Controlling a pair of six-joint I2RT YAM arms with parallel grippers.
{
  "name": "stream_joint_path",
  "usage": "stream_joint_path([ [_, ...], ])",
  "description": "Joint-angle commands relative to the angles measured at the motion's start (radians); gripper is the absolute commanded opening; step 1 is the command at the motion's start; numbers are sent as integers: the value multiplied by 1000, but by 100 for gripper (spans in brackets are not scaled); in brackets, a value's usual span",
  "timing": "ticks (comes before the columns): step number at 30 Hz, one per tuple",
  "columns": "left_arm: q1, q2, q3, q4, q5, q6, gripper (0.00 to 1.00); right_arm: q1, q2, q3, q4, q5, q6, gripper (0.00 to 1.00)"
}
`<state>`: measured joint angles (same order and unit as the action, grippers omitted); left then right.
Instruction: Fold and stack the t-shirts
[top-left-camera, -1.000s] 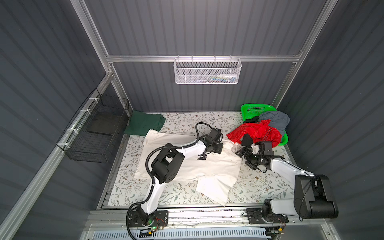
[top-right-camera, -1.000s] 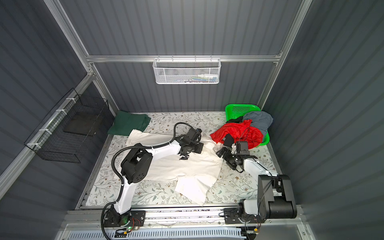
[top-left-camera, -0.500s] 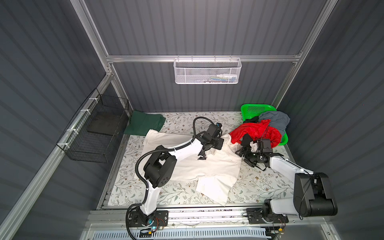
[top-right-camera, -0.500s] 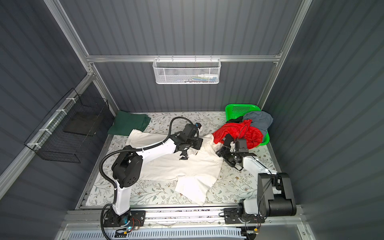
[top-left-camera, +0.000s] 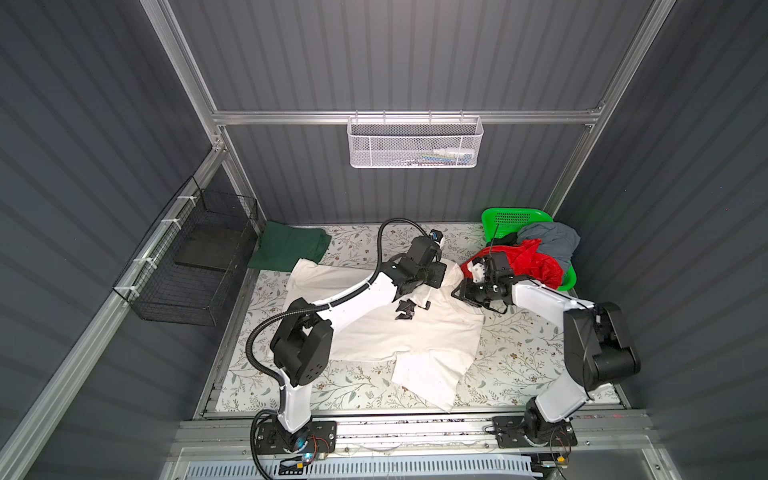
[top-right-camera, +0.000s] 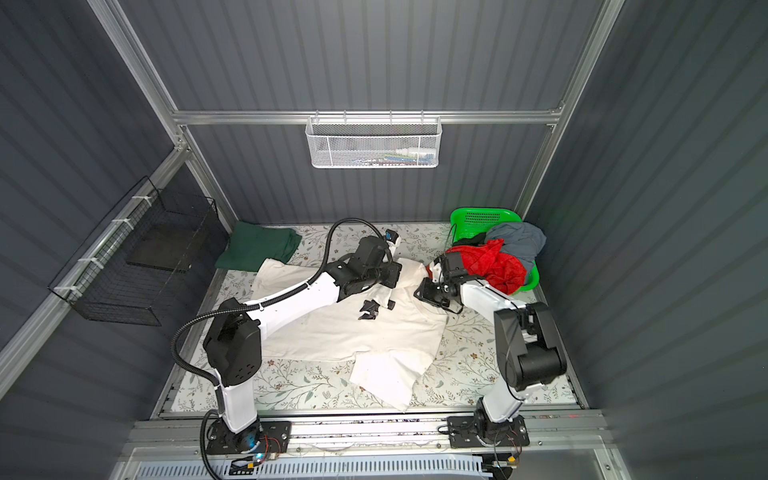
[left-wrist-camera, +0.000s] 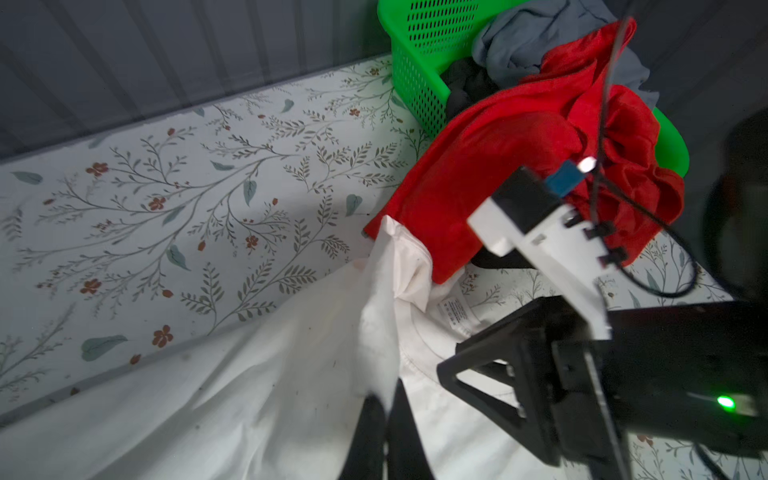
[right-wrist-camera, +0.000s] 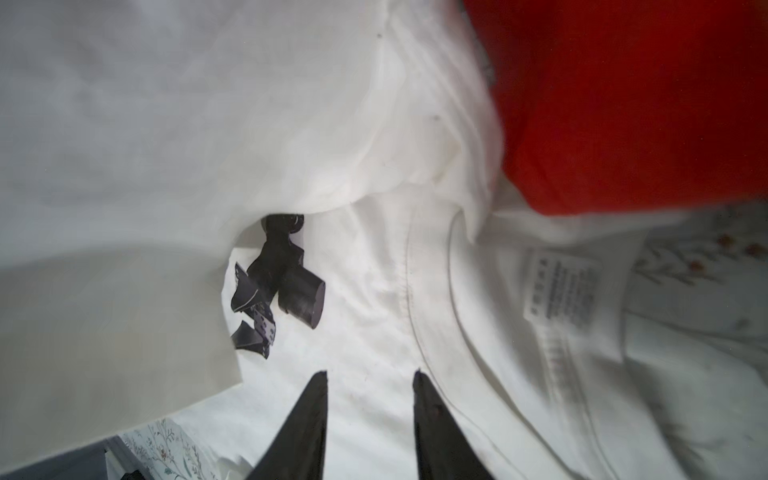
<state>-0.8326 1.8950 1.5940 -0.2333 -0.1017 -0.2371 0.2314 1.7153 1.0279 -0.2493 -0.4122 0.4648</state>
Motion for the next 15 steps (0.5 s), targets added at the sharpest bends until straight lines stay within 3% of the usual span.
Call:
stream_joint_path([
  [1,-6,-37,-10,2,-46,42,0,10,98,69,-20,-1,-7,32],
  [9,-6,-105,-61,39,-110,88,0,9,232,222,-69,168,-29,28],
  [15,-5,-114,-83,52,-136,108,0,8,267,311,-98,300,-53,33],
])
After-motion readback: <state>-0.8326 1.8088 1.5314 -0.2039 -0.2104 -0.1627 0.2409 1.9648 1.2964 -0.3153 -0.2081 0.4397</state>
